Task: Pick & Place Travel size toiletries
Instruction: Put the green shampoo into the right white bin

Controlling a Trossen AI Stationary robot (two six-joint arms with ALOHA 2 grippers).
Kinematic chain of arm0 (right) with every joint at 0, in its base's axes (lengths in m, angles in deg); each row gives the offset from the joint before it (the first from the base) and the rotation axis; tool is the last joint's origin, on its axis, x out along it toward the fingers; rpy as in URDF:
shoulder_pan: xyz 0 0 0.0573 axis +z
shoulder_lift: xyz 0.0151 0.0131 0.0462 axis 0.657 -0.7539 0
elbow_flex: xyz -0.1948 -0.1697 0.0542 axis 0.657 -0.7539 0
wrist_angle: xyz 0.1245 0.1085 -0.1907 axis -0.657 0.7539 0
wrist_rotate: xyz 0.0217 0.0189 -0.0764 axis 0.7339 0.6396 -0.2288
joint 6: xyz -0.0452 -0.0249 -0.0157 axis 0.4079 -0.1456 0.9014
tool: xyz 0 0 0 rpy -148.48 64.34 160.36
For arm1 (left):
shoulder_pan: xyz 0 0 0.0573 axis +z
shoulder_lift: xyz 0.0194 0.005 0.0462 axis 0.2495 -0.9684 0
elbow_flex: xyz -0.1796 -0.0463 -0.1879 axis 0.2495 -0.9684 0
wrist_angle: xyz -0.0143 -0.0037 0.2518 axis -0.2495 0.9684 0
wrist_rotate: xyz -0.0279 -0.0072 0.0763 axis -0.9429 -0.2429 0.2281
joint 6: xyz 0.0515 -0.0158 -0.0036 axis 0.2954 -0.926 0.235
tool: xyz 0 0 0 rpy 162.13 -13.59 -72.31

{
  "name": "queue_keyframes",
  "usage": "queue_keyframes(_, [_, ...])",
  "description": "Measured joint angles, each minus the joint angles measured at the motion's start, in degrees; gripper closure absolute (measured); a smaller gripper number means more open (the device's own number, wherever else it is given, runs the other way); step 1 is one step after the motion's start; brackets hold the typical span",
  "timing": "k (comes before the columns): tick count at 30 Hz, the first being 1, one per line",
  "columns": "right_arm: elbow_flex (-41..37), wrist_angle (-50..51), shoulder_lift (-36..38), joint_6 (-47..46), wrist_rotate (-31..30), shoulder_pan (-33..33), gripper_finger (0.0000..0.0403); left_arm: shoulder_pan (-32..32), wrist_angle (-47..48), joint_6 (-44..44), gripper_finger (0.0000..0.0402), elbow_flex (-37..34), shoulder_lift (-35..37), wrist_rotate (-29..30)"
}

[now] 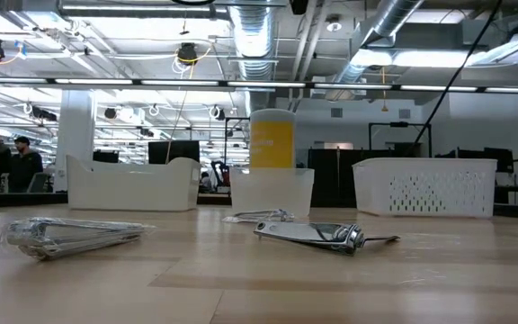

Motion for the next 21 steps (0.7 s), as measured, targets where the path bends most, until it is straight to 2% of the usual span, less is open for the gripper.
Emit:
queue_keyframes(12, [0.00,-0.04,0.00,0.00,0.00,-0.38,0.0136,0.16,0.07,0.00,0.0296,0.04,-0.03,-0.96])
queue_keyframes(21, [-0.07,0.18,0.02,0.00,0.11,-0.98,0.0209,0.24,-0.32,-1.08,0.0296,0.06,-1.46,-0.57])
